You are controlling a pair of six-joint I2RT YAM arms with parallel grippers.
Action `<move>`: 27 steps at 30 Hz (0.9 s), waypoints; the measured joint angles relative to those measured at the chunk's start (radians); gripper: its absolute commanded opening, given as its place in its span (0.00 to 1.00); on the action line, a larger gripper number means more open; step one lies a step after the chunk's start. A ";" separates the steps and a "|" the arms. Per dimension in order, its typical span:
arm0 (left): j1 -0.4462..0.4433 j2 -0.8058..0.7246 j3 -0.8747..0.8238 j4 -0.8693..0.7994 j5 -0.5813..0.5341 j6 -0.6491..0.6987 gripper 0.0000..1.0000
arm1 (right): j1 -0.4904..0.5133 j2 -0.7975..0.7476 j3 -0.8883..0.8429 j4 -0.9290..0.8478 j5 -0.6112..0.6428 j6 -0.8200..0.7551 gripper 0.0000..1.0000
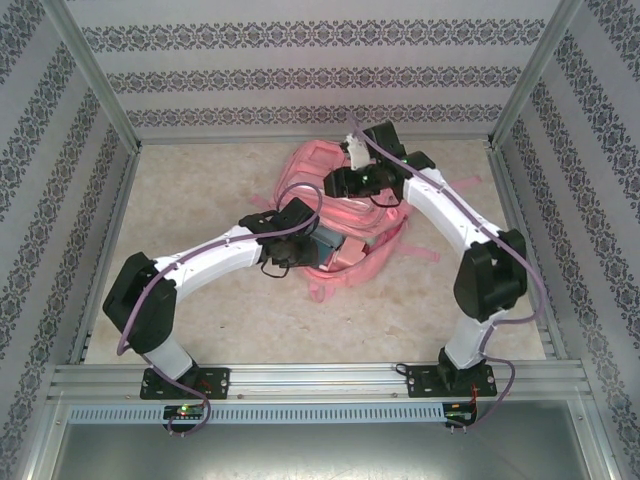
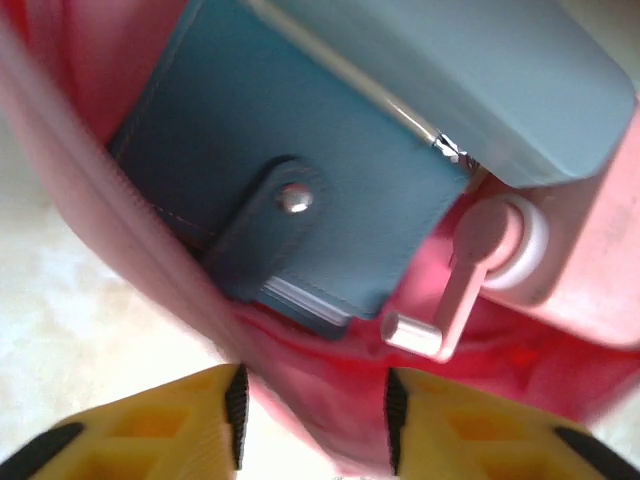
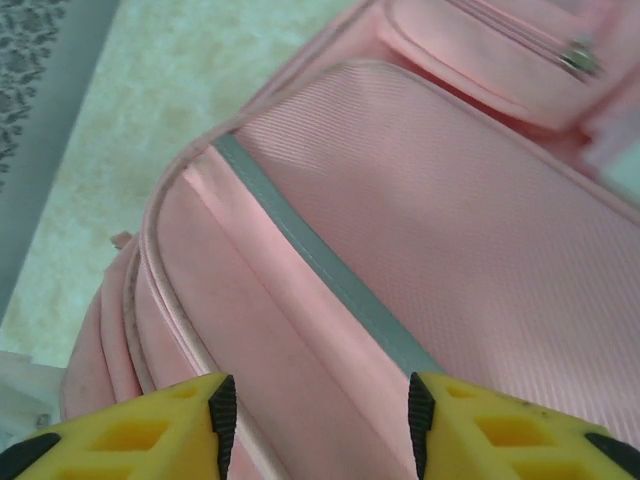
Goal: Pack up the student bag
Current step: Rotate the student bag at the top-center of the table.
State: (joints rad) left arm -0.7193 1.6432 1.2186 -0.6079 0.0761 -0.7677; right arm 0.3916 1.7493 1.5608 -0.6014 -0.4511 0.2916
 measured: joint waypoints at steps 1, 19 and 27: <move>-0.006 -0.003 0.005 -0.005 0.000 0.003 0.57 | -0.004 -0.041 -0.046 0.008 0.021 0.010 0.53; 0.177 -0.262 0.080 -0.167 -0.124 0.114 0.84 | 0.032 -0.409 -0.614 0.156 0.202 0.306 0.53; 0.382 0.214 0.417 -0.103 0.044 0.264 0.84 | 0.133 -0.443 -0.713 0.241 0.230 0.418 0.54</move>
State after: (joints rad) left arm -0.3370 1.8576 1.6352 -0.7105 0.1204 -0.5037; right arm 0.5243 1.3060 0.8482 -0.3603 -0.2207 0.7101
